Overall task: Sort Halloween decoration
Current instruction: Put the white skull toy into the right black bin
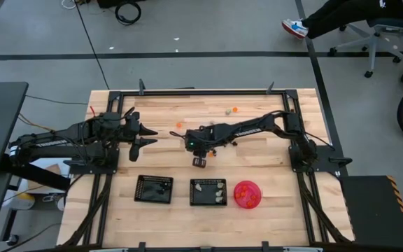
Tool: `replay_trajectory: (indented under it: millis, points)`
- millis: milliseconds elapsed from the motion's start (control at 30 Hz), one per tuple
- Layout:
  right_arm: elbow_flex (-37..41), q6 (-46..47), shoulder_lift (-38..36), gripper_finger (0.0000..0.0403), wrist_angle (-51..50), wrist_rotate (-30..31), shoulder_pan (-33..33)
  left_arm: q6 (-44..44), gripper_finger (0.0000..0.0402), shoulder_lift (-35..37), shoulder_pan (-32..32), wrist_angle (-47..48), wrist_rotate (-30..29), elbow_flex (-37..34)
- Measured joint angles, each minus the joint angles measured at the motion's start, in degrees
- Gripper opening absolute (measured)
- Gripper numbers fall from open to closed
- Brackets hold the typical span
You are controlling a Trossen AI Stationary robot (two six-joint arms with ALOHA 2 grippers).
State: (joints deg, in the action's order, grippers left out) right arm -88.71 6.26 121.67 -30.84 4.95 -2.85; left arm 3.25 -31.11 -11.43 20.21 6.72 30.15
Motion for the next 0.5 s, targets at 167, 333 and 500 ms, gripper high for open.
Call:
replay_trajectory:
  millis: [167,333,500]
  points:
    - [-0.06,1.29,-2.13,0.0096,0.10,-5.61,1.59,0.00,0.0116,0.01,-0.01,0.00,-0.02,-0.02]
    - [-0.11,1.28,-3.67,0.0096,-0.32,-12.93,3.49,0.00,0.0116,0.00,0.00,-0.01,-0.02,-0.02]
    - [-0.13,-1.45,-4.15,0.0098,-0.98,-23.02,5.88,0.00,0.0116,0.00,-0.01,-0.04,-0.02,-0.02]
